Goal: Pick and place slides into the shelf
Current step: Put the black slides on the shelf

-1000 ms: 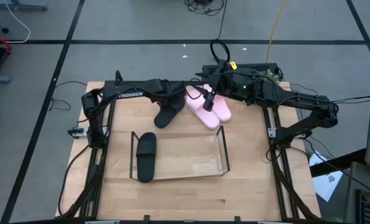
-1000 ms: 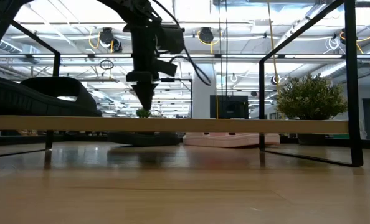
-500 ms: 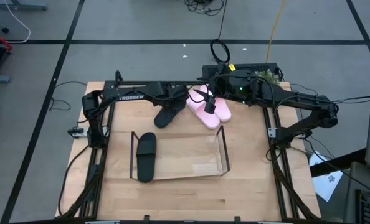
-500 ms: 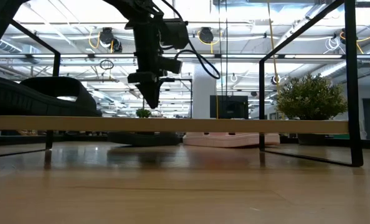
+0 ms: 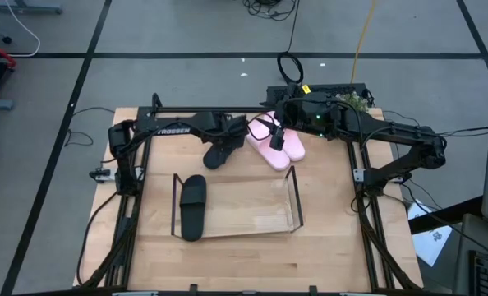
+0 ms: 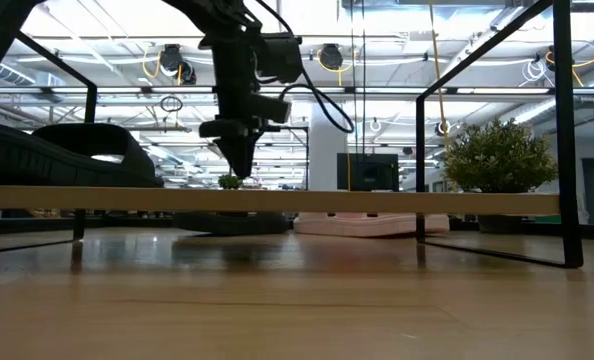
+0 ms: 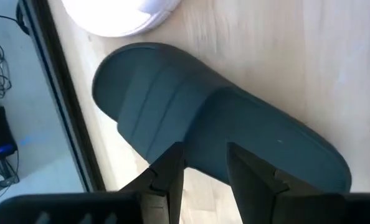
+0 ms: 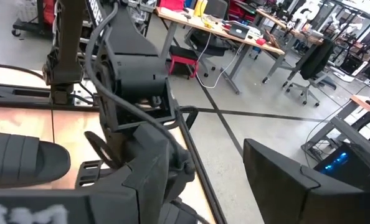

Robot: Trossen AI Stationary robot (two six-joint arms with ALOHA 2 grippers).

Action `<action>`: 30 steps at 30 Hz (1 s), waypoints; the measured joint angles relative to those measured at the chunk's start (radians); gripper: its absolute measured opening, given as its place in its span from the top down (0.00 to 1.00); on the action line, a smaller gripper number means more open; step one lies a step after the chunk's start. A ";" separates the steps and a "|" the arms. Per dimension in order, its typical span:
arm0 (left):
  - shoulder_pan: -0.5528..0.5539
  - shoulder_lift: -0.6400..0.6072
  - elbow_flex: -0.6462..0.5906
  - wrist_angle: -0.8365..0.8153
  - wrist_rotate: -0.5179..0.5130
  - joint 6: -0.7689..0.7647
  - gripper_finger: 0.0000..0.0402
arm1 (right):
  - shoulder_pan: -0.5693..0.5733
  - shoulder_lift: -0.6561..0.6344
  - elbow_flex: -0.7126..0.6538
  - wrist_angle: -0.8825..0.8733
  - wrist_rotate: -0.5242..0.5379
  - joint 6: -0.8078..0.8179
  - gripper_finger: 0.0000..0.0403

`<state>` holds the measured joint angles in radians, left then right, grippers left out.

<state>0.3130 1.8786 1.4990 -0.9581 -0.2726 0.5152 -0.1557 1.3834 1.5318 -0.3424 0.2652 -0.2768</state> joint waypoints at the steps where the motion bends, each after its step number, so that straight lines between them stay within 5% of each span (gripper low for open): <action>1: -0.002 0.000 -0.007 0.004 0.000 0.000 0.71 | 0.000 0.000 0.000 0.000 0.000 0.000 0.51; 12: -0.027 0.000 -0.043 0.055 -0.079 -0.032 0.71 | 0.000 0.000 0.000 0.000 0.002 0.003 0.51; 30: -0.029 0.000 -0.043 0.082 -0.061 -0.008 0.71 | 0.000 0.000 0.000 0.000 0.000 0.003 0.51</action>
<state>0.2836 1.8786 1.4559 -0.8765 -0.3331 0.5075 -0.1555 1.3834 1.5318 -0.3421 0.2649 -0.2733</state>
